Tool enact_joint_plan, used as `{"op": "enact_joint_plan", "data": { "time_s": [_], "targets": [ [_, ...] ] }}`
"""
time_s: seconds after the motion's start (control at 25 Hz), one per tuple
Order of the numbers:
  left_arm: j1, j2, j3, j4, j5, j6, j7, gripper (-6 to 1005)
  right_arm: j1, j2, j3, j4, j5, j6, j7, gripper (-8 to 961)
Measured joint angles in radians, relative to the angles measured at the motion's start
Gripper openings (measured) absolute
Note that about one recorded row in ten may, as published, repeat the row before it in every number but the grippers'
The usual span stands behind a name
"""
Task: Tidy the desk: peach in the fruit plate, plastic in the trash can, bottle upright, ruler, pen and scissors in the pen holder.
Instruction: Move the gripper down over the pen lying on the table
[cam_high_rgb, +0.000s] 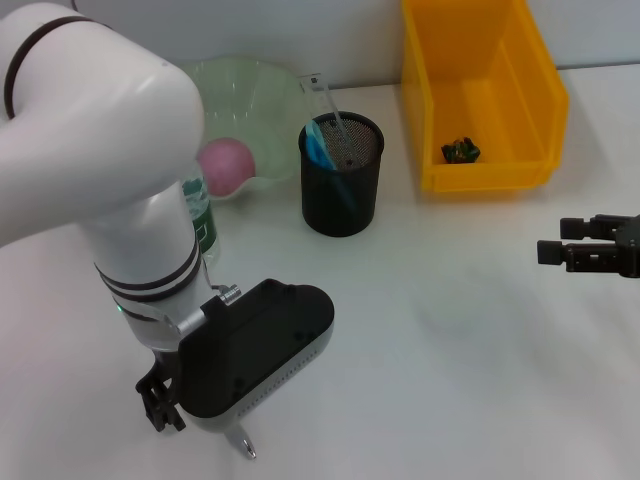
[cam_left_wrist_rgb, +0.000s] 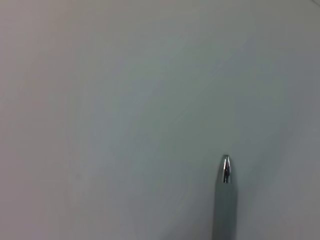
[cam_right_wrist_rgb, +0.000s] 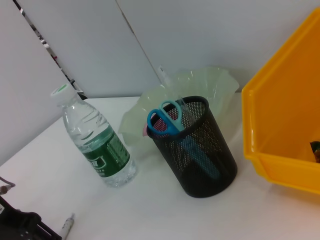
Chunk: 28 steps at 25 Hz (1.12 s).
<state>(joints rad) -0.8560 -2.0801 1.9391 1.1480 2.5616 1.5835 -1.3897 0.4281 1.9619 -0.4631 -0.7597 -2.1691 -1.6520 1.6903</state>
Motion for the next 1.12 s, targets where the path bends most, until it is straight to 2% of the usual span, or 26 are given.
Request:
{"op": "enact_joint_plan", "data": {
  "time_s": [0.4,0.68,0.84,1.12],
  "targets": [
    [-0.005,0.000,0.007,-0.002,0.005,0.000,-0.001,791,-0.001,0.000,0.002,0.002,0.000,0.000,0.000,819],
    [-0.006,0.000,0.007,-0.012,0.001,-0.001,-0.001,533,0.003,0.000,0.000,0.000,0.000,0.000,0.002,819],
    [-0.006,0.000,0.010,-0.016,0.001,-0.009,-0.001,490,0.005,-0.001,-0.001,0.000,0.000,0.000,0.004,819],
    [-0.006,0.000,0.019,-0.027,0.000,-0.025,0.000,477,0.006,-0.001,-0.002,-0.001,0.000,0.000,0.008,819]
  ]
}}
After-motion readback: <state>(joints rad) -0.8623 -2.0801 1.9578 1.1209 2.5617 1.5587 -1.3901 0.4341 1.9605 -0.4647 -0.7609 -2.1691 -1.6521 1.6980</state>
